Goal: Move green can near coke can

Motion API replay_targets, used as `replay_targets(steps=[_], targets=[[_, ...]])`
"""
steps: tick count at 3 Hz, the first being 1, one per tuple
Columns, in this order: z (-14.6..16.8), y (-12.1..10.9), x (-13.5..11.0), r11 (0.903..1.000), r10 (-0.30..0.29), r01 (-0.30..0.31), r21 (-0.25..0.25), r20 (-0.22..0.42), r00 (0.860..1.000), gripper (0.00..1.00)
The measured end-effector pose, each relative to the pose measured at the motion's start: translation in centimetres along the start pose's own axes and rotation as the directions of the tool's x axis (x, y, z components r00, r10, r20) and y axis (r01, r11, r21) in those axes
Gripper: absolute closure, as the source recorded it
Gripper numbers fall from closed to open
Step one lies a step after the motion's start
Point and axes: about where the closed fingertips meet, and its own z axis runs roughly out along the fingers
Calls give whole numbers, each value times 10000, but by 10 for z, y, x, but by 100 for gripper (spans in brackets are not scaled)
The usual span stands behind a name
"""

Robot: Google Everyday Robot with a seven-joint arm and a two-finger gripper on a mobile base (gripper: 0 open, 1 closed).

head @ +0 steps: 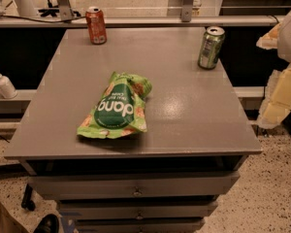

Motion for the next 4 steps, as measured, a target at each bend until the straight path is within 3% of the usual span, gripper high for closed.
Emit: replay_targets(steps=[1, 2, 3, 4], targets=[[0, 0, 0, 10000, 0, 0, 2, 1, 10000, 0], [15, -4, -10, 9999, 17, -25, 170, 452, 9990, 0], [42, -25, -18, 9983, 29, -87, 575, 1011, 9949, 0], [69, -57, -23, 9946, 282, -460, 929, 1848, 9824, 0]])
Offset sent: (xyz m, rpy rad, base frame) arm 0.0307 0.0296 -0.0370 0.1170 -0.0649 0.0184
